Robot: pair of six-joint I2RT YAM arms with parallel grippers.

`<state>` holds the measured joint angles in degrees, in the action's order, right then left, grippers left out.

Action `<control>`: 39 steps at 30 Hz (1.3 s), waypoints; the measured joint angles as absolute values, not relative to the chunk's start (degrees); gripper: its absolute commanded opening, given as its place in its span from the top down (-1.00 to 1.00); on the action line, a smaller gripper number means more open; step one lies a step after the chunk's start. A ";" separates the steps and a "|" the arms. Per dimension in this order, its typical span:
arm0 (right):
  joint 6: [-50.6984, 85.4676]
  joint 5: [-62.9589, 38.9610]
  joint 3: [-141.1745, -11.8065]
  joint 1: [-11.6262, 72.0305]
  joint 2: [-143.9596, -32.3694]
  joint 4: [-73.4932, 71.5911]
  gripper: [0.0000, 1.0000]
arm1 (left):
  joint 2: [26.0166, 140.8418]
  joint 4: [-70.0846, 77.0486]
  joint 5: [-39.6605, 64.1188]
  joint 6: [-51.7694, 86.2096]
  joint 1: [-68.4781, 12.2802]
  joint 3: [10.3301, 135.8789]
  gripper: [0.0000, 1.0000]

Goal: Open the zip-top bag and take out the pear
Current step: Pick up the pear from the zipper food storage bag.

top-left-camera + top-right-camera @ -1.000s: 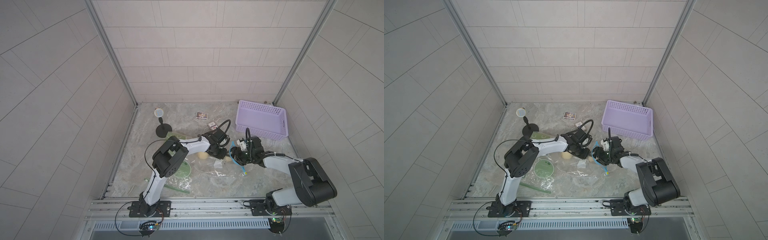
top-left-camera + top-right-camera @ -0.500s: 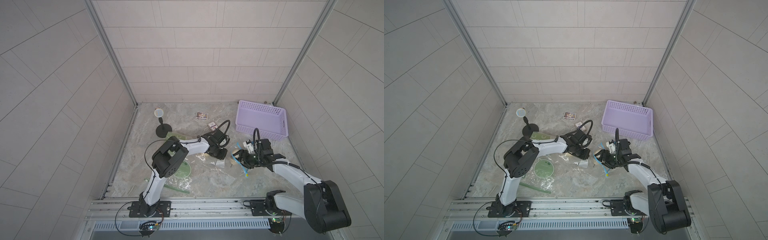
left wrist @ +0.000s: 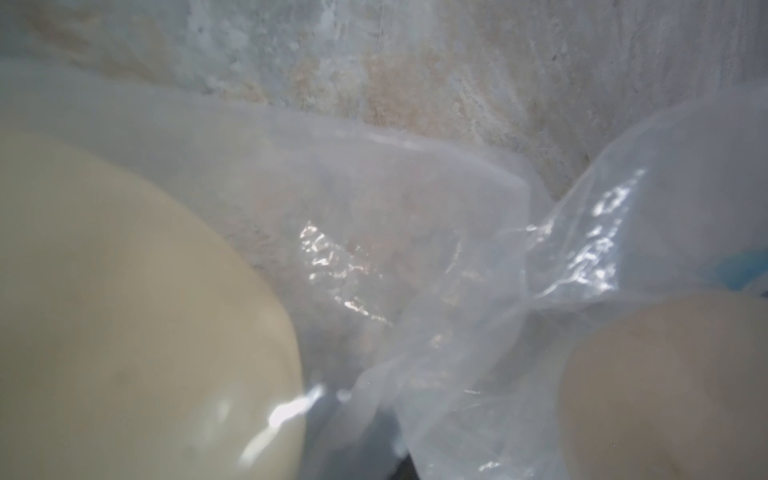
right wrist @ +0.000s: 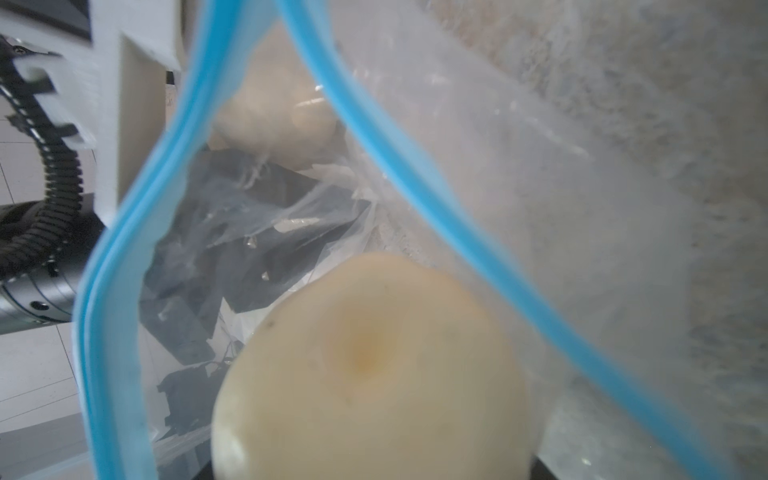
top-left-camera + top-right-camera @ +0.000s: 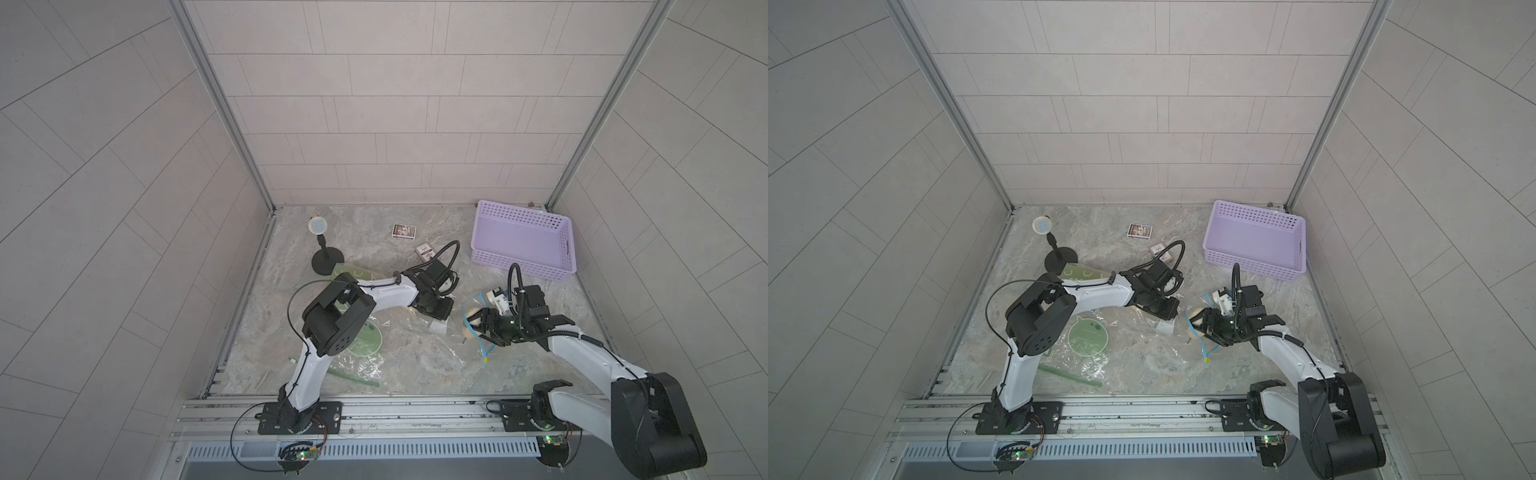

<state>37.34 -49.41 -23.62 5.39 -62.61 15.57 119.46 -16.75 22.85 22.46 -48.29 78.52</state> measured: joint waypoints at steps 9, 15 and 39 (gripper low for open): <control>37.52 -46.33 -21.21 4.54 -59.86 20.47 -0.43 | 119.15 -16.56 22.31 22.85 -47.99 78.11 0.86; 37.26 -46.87 -23.05 4.54 -63.13 19.79 -0.36 | 119.13 -16.53 22.15 23.05 -48.01 78.11 0.86; 37.32 -42.65 -24.43 4.19 -52.21 28.84 0.25 | 119.04 -16.29 21.85 23.51 -48.01 77.97 0.85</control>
<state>37.32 -42.65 -24.43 4.19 -52.21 28.84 119.04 -16.29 21.85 23.51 -48.01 77.97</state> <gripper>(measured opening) 0.475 0.073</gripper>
